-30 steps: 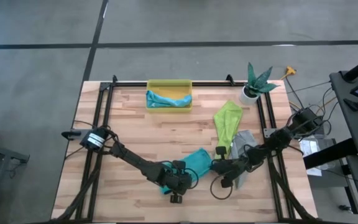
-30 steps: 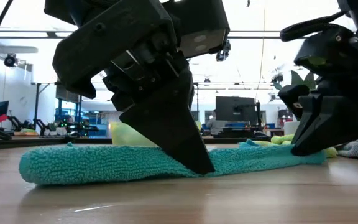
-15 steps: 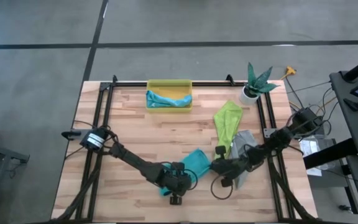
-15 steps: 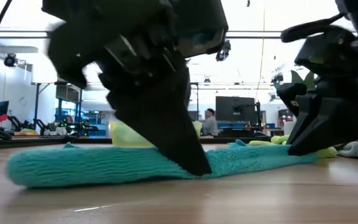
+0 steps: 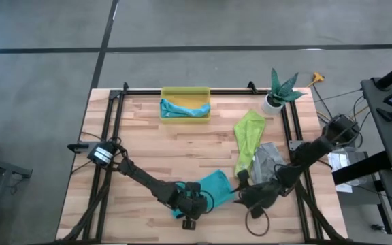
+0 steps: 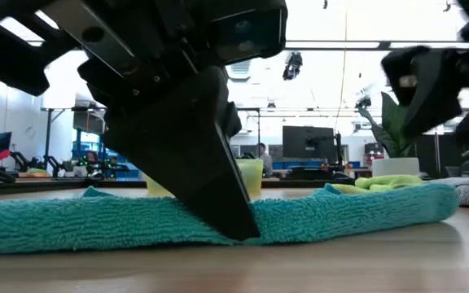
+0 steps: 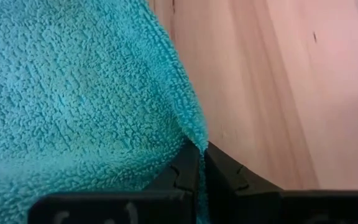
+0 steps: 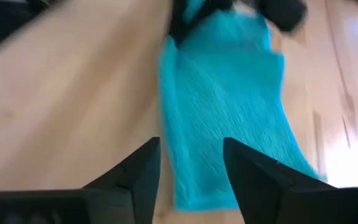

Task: Roll microfiber towels into tight, uniform cylinder then place into a basket
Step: Roll the light blue towel

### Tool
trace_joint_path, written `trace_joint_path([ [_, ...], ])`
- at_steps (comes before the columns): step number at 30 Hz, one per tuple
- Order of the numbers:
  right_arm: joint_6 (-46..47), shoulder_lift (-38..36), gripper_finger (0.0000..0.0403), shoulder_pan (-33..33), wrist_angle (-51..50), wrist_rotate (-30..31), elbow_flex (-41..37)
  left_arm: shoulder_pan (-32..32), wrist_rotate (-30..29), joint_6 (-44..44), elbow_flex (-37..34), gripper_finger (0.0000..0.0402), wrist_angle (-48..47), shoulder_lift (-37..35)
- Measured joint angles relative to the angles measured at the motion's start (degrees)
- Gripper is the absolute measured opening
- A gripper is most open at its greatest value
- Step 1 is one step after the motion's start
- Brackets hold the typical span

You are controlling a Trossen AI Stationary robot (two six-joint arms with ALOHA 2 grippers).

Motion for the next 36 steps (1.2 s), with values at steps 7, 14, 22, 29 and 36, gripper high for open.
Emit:
trace_joint_path([
  [7,-8.64,4.26,0.0172,-0.46,2.34,4.35,2.29,-0.05,-0.13,0.47,0.28,0.0000,0.93,0.00],
  [14,-12.32,9.86,0.0146,-6.97,2.05,7.66,3.66,-0.17,-0.58,2.66,0.52,0.0000,0.83,-0.04],
  [22,-0.38,10.29,0.0098,-13.49,-5.81,-12.67,4.21,-0.43,-3.85,-1.28,0.75,0.0008,-5.60,-0.41],
  [29,5.39,10.21,0.0066,-12.03,-8.22,-13.17,3.56,-0.94,-4.15,-3.02,0.84,0.0036,-8.63,-1.39],
  [36,5.32,9.53,0.0067,-10.63,-7.11,-13.15,3.61,-2.05,-2.85,-5.56,0.79,0.0039,-12.09,-6.08],
])
